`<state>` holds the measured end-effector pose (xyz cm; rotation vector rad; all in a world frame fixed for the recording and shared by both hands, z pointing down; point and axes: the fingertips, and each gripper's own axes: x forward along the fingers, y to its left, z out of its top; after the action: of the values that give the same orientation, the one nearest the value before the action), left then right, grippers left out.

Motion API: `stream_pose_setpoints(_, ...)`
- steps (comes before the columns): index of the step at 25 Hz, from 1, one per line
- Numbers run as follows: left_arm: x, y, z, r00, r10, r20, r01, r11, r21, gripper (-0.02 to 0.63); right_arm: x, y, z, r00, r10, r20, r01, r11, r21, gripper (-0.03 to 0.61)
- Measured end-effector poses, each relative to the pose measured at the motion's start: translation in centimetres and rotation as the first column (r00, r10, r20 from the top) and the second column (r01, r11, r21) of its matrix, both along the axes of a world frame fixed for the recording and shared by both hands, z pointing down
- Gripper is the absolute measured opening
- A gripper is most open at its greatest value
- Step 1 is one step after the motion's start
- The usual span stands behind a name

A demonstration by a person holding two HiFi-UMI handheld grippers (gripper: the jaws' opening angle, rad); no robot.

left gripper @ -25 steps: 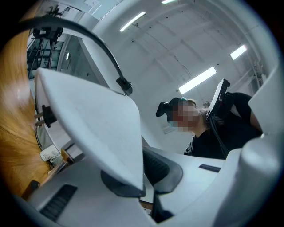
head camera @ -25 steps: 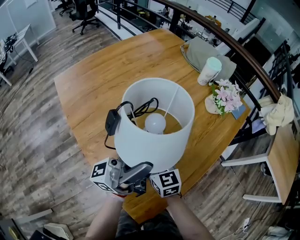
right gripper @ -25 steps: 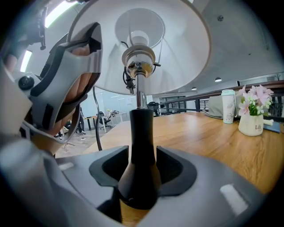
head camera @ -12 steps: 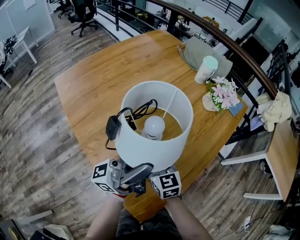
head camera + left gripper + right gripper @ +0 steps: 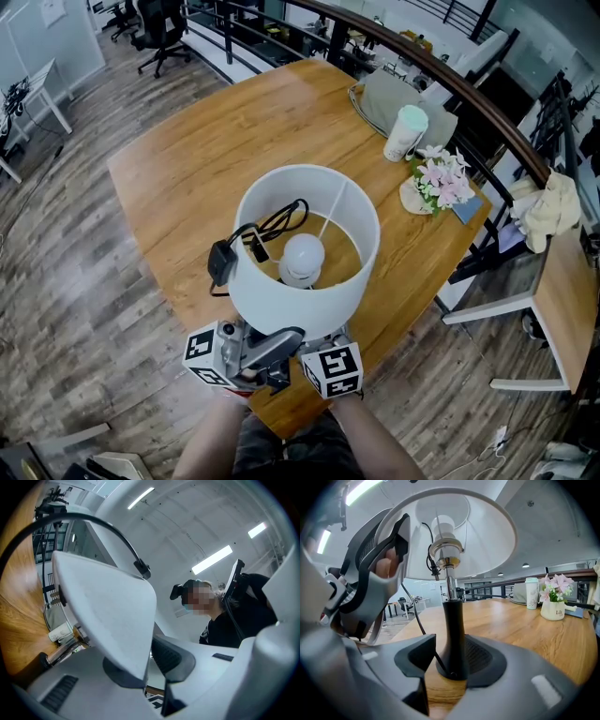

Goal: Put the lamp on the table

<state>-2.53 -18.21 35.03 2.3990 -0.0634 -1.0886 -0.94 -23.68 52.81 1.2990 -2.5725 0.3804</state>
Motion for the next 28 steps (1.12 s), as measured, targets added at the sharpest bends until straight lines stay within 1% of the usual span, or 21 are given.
stream_pose_setpoints(8,0.2,0.8,0.6,1.000,0.006,0.021,-0.005,1.000,-0.013,0.057,0.2,0.8,0.0,1.000,0.006,0.003,-0.006,1.000,0.002,0.195)
stream_pose_setpoints(15,0.0,1.1,0.7,1.000,-0.011,0.029,0.012,1.000,-0.020,0.060,0.2,1.7,-0.1,1.000,0.013,0.003,-0.013,1.000,0.003,0.195)
stream_pose_setpoints(18,0.1,0.9,0.8,0.998,-0.031,0.050,0.032,0.999,-0.025,0.060,0.3,1.9,-0.1,1.000,0.010,0.007,-0.010,1.000,0.001,0.195)
stream_pose_setpoints(23,-0.1,0.7,1.3,0.993,-0.072,0.095,0.076,0.996,-0.037,0.083,0.4,2.4,-0.1,1.000,0.012,0.008,-0.012,1.000,-0.002,0.193)
stream_pose_setpoints(28,-0.4,0.9,2.4,0.987,-0.085,0.136,0.093,0.994,-0.058,0.091,0.6,3.0,-0.2,1.000,0.018,0.010,-0.018,1.000,-0.001,0.193)
